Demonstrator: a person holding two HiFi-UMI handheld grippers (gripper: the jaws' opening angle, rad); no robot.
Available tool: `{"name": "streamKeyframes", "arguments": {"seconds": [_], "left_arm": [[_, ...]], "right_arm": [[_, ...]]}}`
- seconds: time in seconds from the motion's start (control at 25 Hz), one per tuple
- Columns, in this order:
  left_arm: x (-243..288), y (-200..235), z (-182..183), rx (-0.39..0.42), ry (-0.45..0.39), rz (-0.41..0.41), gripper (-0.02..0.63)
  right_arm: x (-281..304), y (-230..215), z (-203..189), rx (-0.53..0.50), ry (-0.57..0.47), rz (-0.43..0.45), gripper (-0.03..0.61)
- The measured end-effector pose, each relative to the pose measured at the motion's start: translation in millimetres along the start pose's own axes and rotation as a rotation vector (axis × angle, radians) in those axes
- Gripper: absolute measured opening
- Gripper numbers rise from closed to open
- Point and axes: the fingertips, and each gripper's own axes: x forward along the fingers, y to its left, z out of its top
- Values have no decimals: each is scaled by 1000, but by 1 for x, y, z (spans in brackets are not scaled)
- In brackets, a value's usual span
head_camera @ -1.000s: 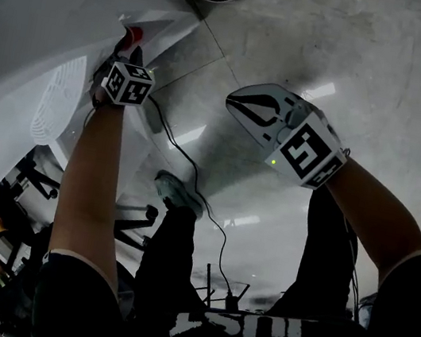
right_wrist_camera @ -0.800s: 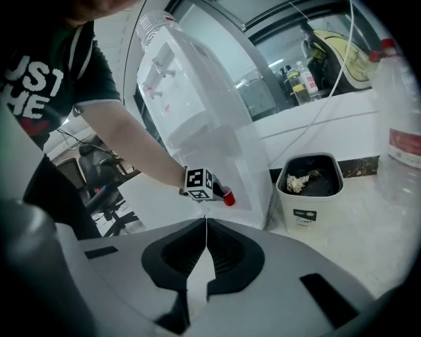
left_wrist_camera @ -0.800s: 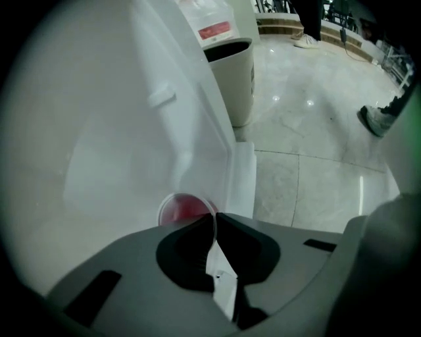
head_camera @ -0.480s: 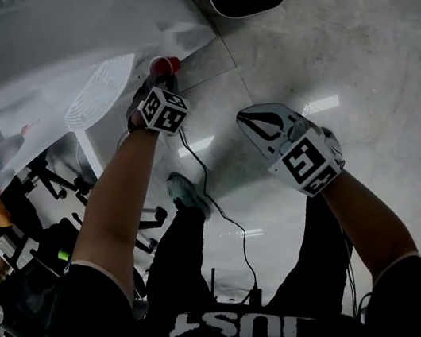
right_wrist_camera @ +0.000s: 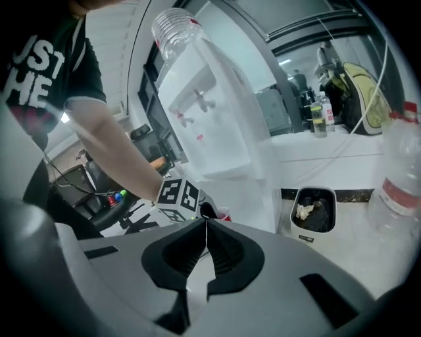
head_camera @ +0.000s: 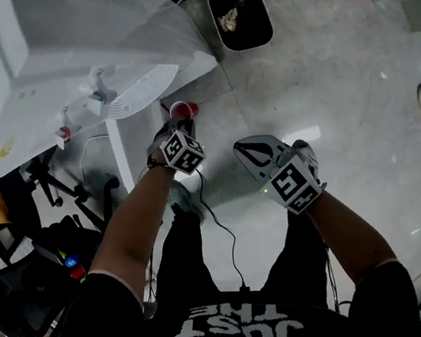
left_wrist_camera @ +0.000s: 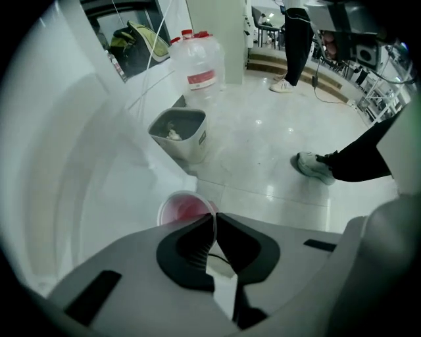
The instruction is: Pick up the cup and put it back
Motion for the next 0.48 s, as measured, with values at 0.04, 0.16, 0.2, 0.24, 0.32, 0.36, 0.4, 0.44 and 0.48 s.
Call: {"name": "streamKeyframes", "arguments": {"seconds": [0.04, 0.16, 0.2, 0.24, 0.32, 0.36, 0.4, 0.44, 0.48], "left_arm": [[-15, -4, 5, 2, -11, -3, 23], [-60, -11, 15, 61, -46, 25, 23], [-79, -13, 18, 90, -57, 38, 23], [-100, -15, 21, 115, -67, 45, 23], [-147, -19, 30, 147, -91, 49, 23], [-171, -21, 35, 160, -102, 47, 24], [-195, -21, 41, 172, -112, 43, 23], [-219, -22, 47, 182, -122, 38, 23], [-242, -21, 55, 191, -134, 32, 23]], "right_arm": [[-8, 7, 9, -7, 6, 2, 35], [-32, 28, 37, -4, 17, -9, 34], [-41, 37, 48, 3, 17, -14, 35], [-50, 46, 59, 10, 15, -20, 35], [-71, 66, 84, 18, 10, -29, 35], [-80, 75, 97, 21, 6, -31, 35], [-90, 83, 112, 20, 1, -31, 34], [-99, 90, 126, 14, -2, -29, 35], [-107, 95, 142, 1, -4, -26, 35]]}}
